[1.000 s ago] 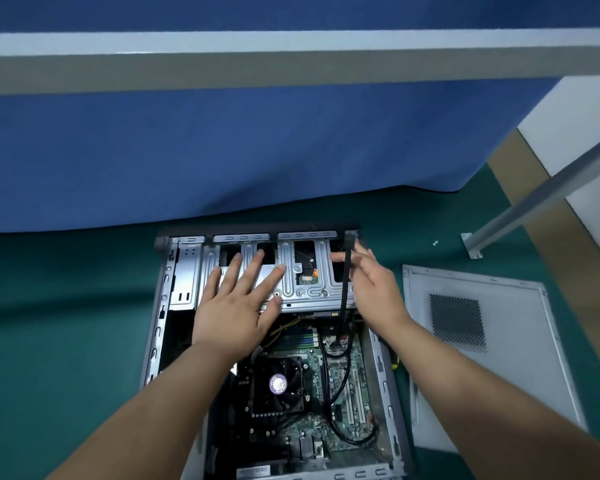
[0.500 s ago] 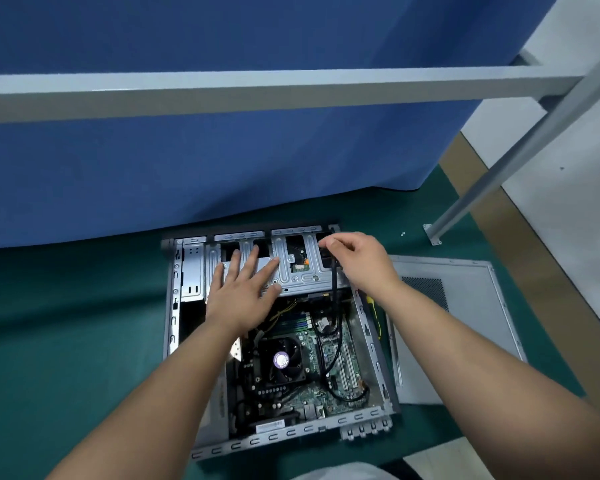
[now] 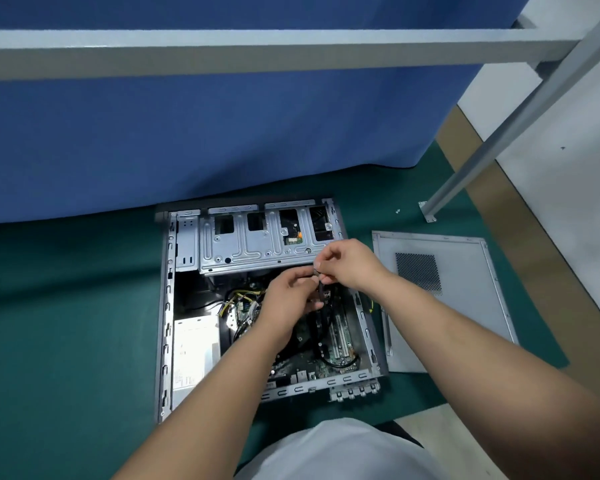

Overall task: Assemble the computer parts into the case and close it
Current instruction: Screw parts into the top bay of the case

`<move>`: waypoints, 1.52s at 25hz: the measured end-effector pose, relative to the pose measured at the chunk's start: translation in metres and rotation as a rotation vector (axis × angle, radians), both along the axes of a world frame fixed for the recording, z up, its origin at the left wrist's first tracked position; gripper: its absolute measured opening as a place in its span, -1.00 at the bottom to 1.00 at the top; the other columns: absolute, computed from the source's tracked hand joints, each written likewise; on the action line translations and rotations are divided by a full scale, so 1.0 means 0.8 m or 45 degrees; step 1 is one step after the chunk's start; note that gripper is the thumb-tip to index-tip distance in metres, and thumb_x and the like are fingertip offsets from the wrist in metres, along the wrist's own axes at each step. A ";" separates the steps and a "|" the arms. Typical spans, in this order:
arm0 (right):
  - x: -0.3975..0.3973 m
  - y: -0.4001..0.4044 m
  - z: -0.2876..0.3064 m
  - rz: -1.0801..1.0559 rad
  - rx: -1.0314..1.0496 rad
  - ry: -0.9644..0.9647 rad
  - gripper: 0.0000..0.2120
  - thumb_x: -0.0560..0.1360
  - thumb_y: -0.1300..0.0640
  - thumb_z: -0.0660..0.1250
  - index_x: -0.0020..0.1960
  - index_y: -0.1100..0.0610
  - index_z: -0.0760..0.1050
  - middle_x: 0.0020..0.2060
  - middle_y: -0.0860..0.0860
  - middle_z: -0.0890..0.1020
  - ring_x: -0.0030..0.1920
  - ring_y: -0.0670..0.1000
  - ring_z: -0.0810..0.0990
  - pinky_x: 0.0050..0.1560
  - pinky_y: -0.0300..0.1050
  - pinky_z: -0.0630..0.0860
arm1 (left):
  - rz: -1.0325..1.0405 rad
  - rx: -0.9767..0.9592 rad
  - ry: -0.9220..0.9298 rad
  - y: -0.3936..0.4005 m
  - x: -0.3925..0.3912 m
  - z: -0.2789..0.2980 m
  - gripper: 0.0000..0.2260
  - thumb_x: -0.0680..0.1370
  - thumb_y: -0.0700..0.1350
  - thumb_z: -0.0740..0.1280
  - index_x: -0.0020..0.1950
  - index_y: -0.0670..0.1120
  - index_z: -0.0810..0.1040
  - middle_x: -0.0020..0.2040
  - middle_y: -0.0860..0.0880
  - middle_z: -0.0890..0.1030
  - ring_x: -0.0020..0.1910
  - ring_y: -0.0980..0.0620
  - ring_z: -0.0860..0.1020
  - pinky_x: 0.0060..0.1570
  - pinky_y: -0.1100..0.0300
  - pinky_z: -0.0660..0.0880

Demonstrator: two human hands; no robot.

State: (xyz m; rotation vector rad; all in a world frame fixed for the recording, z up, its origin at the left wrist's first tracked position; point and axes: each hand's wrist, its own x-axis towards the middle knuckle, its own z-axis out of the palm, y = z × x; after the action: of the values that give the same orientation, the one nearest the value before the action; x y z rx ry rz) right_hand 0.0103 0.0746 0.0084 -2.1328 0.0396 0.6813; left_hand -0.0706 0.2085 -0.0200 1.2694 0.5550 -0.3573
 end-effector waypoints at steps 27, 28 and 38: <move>0.014 0.000 -0.070 -0.195 -0.335 -0.397 -0.41 0.70 0.09 0.07 0.65 -0.19 -0.04 0.56 -0.09 0.32 0.34 0.16 0.49 0.28 0.11 0.47 | 0.264 0.035 0.182 -0.041 0.035 -0.045 -0.94 0.63 -0.27 0.36 0.03 -0.18 0.63 -0.24 -0.02 0.71 -0.35 0.15 0.59 -0.37 0.31 0.52; 0.013 -0.001 -0.071 -0.200 -0.330 -0.400 -0.41 0.69 0.09 0.08 0.65 -0.20 -0.03 0.56 -0.09 0.33 0.34 0.16 0.49 0.27 0.10 0.46 | 0.279 0.029 0.180 -0.043 0.033 -0.045 -0.94 0.63 -0.26 0.36 0.06 -0.20 0.63 -0.22 -0.04 0.71 -0.36 0.16 0.59 -0.37 0.32 0.51; 0.013 -0.003 -0.075 -0.224 -0.313 -0.408 -0.41 0.69 0.09 0.08 0.64 -0.22 -0.01 0.53 -0.08 0.37 0.35 0.12 0.50 0.25 0.03 0.45 | 0.276 0.126 0.167 -0.047 0.035 -0.043 -0.91 0.65 -0.27 0.34 0.12 -0.20 0.61 -0.25 0.00 0.69 -0.42 0.24 0.57 -0.40 0.36 0.50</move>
State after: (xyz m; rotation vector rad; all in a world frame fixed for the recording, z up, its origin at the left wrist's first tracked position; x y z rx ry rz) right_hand 0.0208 0.0723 -0.0516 -2.4161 0.1416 0.2362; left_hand -0.0426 0.1708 -0.0541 1.2727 0.8228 -0.2348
